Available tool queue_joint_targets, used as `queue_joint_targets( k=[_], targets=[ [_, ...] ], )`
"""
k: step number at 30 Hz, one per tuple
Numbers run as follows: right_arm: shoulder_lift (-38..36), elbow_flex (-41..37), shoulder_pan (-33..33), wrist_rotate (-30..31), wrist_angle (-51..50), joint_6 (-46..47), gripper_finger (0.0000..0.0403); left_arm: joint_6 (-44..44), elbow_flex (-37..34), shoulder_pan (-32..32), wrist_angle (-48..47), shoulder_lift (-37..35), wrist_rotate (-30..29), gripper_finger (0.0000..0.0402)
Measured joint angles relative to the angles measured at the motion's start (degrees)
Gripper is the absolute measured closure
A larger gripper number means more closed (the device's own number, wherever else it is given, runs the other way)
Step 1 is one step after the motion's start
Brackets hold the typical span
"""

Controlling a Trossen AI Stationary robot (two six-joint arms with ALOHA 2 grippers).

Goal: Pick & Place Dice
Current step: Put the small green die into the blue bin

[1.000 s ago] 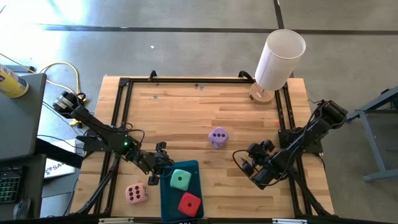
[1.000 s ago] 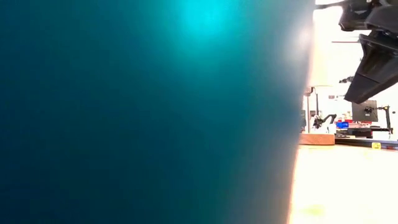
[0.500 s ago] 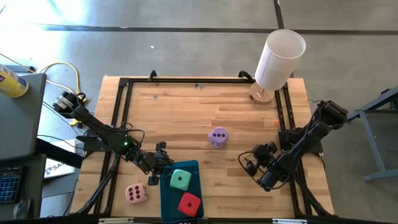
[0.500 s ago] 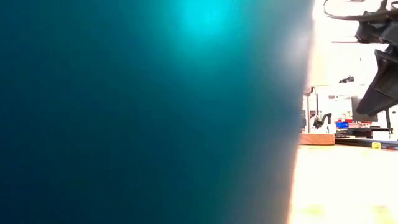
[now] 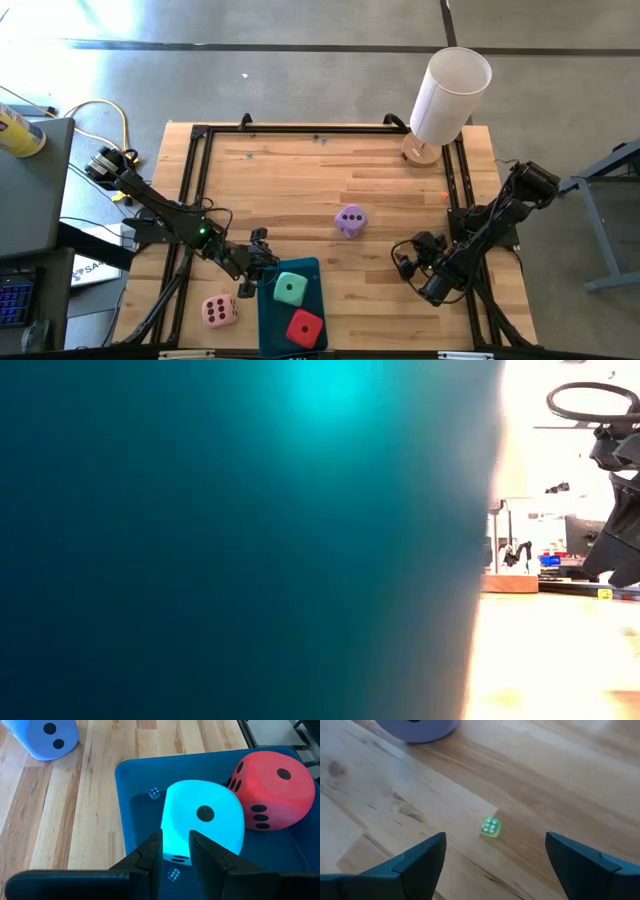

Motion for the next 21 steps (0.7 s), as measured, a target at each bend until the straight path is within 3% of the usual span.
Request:
queue_joint_targets(
  k=[21],
  targets=[
    [0.3, -1.3, -6.0, -0.2, 9.2, -11.0, 0.0074, 0.0, 0.0, 0.0, 0.0, 0.0, 0.0, 0.0311]
  ],
)
